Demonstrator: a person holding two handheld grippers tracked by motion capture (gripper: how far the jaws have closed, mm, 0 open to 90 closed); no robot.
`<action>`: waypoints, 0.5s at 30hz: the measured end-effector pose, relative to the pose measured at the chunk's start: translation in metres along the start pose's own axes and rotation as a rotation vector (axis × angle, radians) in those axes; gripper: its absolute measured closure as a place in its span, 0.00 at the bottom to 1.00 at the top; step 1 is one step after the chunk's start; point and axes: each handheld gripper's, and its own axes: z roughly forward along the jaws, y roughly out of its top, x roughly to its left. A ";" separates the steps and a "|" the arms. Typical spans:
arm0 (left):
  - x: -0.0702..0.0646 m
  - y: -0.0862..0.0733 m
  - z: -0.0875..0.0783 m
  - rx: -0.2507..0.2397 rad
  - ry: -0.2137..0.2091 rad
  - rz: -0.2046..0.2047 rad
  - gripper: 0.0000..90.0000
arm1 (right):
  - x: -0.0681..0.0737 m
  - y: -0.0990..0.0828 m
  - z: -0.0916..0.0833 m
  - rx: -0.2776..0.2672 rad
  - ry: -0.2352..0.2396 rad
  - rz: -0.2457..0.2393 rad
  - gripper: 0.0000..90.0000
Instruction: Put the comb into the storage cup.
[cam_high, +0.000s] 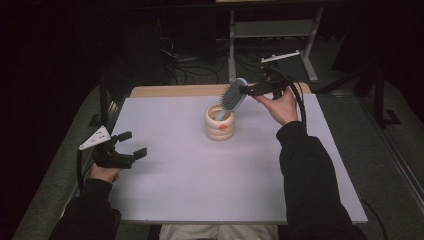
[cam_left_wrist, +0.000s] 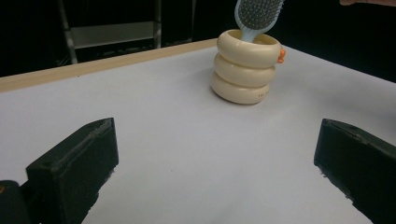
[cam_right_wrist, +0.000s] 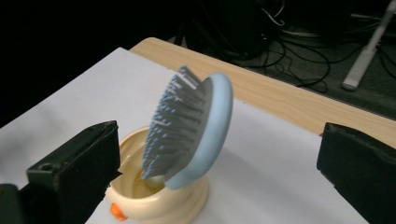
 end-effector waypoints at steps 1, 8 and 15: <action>0.000 0.000 0.000 0.001 0.001 -0.002 0.00 | 0.001 -0.001 -0.001 -0.004 0.000 -0.006 0.00; 0.000 0.001 -0.004 -0.026 -0.007 -0.010 0.00 | 0.002 -0.009 -0.011 -0.017 0.022 -0.033 0.00; 0.000 0.000 -0.004 -0.027 -0.008 -0.012 0.00 | 0.000 -0.019 -0.019 -0.012 0.010 -0.046 0.00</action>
